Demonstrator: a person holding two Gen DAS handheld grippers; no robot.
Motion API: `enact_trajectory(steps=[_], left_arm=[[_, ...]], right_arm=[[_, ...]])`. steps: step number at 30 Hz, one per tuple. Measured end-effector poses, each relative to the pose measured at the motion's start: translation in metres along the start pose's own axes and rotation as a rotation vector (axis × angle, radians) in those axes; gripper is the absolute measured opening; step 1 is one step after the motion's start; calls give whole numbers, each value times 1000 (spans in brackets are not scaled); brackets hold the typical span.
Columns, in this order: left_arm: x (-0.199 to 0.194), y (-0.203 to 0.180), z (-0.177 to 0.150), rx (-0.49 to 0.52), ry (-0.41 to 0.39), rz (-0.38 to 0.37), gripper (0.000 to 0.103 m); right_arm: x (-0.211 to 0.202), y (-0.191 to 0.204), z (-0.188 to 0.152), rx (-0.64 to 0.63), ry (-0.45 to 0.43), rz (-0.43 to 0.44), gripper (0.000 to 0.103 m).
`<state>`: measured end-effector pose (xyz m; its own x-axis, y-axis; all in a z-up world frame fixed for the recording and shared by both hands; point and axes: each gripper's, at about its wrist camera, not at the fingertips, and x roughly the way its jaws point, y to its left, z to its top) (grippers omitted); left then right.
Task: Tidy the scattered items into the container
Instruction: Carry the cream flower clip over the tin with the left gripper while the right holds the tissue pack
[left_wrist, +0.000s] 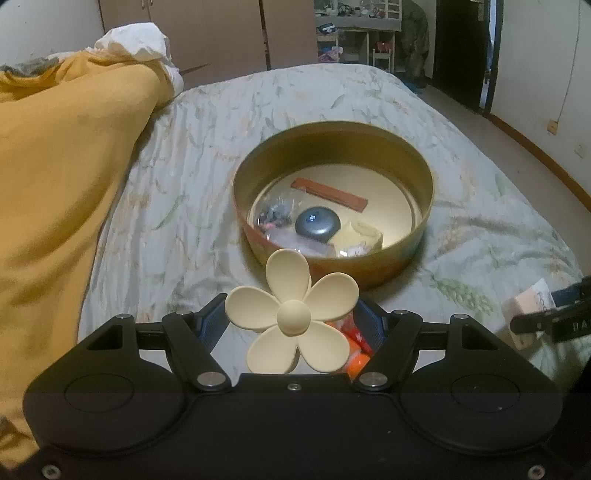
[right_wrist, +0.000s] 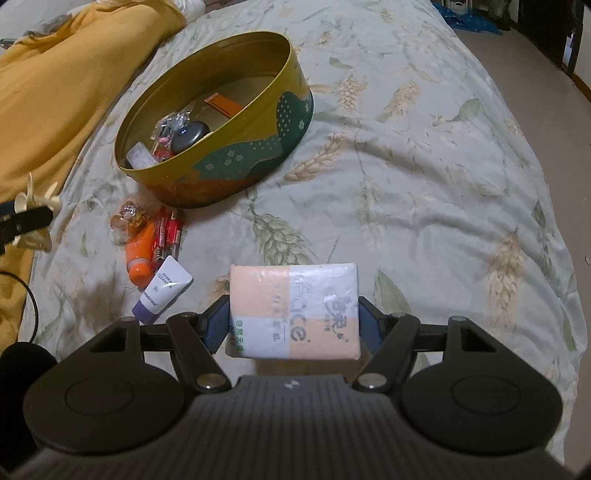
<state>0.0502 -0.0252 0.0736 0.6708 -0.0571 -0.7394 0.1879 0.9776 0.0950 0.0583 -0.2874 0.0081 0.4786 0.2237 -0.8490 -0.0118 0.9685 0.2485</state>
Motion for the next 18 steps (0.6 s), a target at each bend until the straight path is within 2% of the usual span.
enact_trajectory(steps=[12, 18], left_arm=[[9, -1, 45, 43, -37, 1, 70], [27, 0, 67, 53, -28, -8, 70]], right_arm=[[-1, -10, -3, 63, -34, 39, 71], [-2, -12, -5, 79, -51, 58, 71]])
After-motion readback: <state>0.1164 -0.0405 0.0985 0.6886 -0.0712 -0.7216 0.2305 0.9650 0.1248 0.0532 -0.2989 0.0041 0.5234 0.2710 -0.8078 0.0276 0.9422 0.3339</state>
